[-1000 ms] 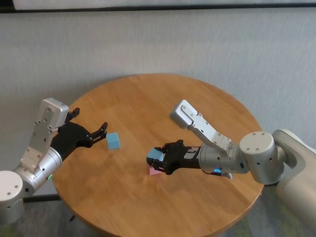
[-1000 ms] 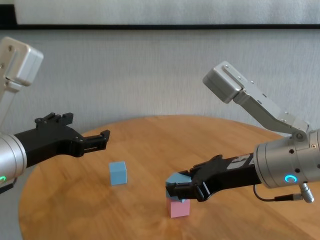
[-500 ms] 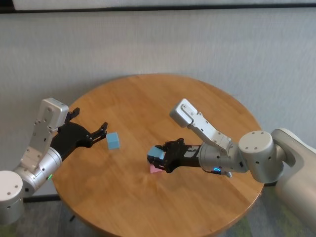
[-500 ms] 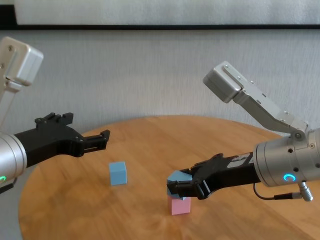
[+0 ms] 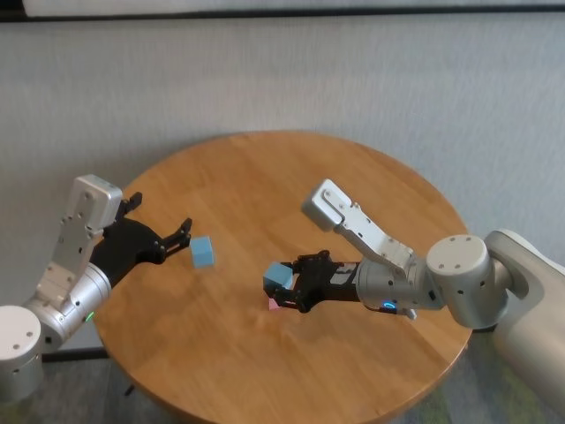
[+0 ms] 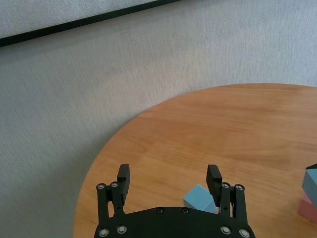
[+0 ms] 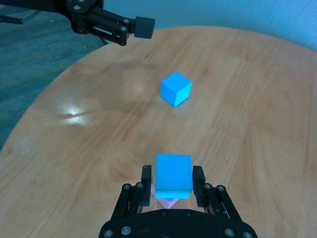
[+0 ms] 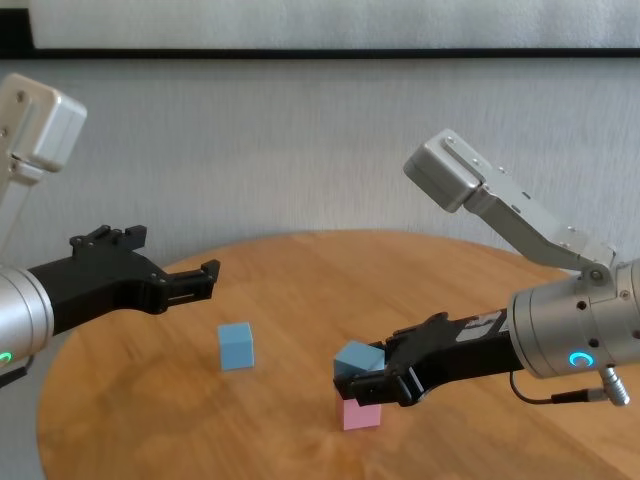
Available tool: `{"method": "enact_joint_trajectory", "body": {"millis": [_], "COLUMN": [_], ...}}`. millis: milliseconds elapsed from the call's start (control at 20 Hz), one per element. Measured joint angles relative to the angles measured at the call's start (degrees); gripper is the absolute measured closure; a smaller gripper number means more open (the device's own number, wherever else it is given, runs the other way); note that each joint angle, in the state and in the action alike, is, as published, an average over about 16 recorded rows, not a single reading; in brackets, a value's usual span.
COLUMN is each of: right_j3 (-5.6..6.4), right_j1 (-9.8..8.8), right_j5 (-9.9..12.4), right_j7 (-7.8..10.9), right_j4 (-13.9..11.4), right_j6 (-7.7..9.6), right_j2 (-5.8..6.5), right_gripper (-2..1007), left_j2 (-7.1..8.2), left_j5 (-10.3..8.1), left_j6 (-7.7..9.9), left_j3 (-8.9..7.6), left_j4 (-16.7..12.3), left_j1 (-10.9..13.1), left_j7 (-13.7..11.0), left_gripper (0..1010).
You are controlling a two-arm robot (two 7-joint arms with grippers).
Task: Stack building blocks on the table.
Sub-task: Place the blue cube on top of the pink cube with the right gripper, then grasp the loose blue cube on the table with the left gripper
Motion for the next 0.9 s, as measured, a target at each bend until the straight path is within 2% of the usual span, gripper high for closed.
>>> {"method": "enact_joint_trajectory", "body": {"millis": [300, 500, 700, 900], "right_j3": [0.03, 0.46, 1.68, 3.87], "right_j1": [-0.09, -0.44, -1.33, -2.77], "right_j5": [0.08, 0.39, 1.22, 2.39], "right_j7": [0.07, -0.13, -1.09, -3.48], "right_j4": [-0.16, -0.69, -1.82, -3.44], "right_j6": [0.01, -0.45, -1.45, -2.99], "right_j2": [0.06, 0.21, 0.41, 0.43], "right_gripper": [323, 182, 87, 29], "left_j2": [0.0, 0.0, 0.0, 0.0], "left_j5": [0.0, 0.0, 0.0, 0.0], "left_j6": [0.0, 0.0, 0.0, 0.0], "left_j3": [0.0, 0.0, 0.0, 0.0], "left_j4": [0.0, 0.0, 0.0, 0.0], "left_j1": [0.0, 0.0, 0.0, 0.0], "left_j7": [0.0, 0.0, 0.0, 0.0], "left_gripper": [10, 10, 10, 10]}}
